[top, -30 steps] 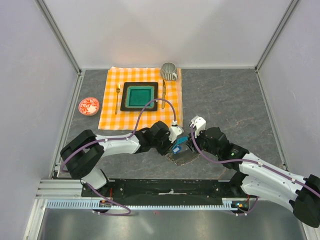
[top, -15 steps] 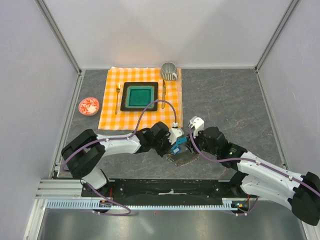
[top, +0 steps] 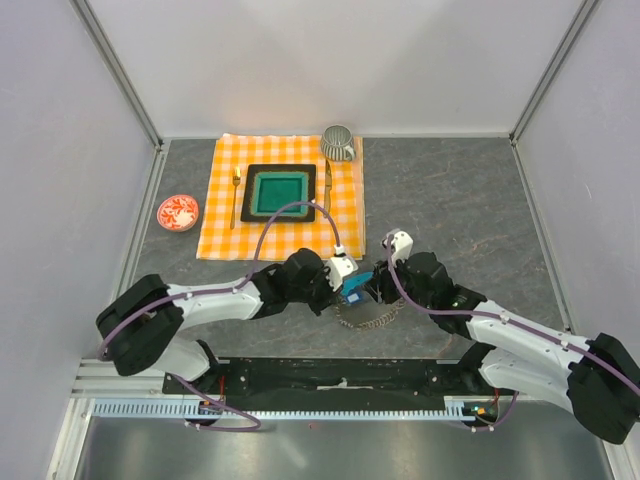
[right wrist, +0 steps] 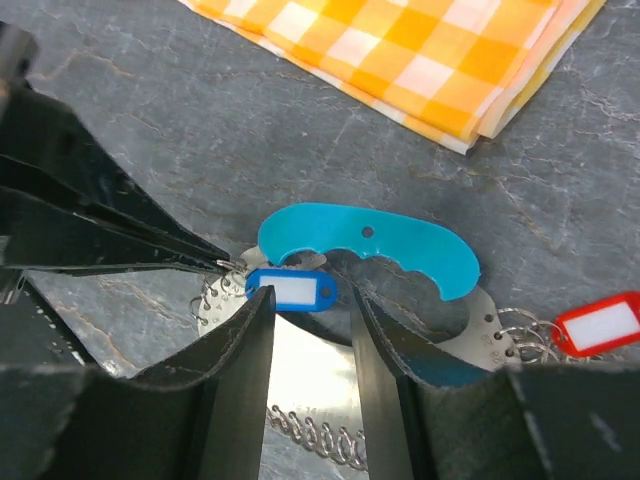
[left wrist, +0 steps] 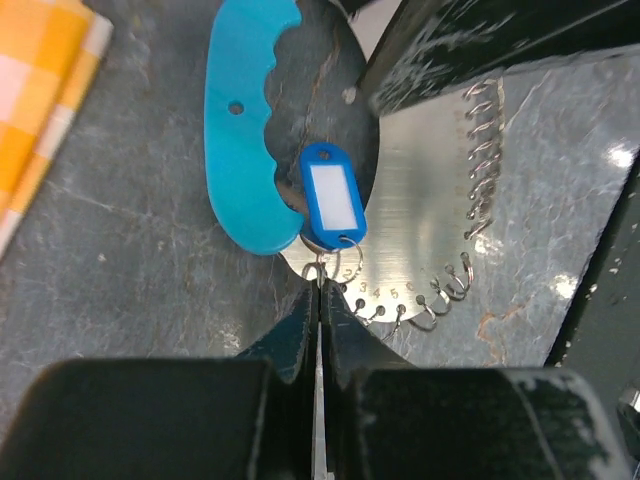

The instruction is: Put the keys on the keyring

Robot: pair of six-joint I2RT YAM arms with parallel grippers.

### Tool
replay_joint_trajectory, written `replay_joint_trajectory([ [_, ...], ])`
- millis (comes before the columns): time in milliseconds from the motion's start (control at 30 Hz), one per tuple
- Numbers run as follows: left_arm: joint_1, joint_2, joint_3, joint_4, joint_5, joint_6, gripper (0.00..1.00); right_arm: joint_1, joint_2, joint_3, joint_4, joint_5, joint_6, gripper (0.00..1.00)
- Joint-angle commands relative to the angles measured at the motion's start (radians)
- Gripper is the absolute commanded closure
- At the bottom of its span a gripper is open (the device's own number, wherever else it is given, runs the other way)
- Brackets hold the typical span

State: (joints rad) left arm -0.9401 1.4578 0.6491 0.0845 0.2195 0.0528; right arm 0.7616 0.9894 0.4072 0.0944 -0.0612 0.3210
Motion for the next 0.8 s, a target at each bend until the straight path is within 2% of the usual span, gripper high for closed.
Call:
replay_joint_trajectory([
  [0, -0.005, -0.128, -0.074, 0.231, 0.007, 0.024, 0.98, -0.015, -0.020, -0.016, 0.126, -0.080, 0.053, 0.56],
  [200, -0.005, -0.212, -0.163, 0.443, 0.009, 0.032, 0.98, -0.027, -0.069, -0.019, 0.151, -0.169, 0.026, 0.56],
  [500, -0.003, -0.277, -0.164, 0.482, 0.004, 0.019, 0.98, -0.028, -0.147, -0.011, 0.114, -0.270, -0.141, 0.57],
  [767, -0.003, -0.312, -0.170, 0.497, 0.032, 0.006, 0.98, -0.027, -0.123, 0.004, 0.099, -0.270, -0.218, 0.65],
])
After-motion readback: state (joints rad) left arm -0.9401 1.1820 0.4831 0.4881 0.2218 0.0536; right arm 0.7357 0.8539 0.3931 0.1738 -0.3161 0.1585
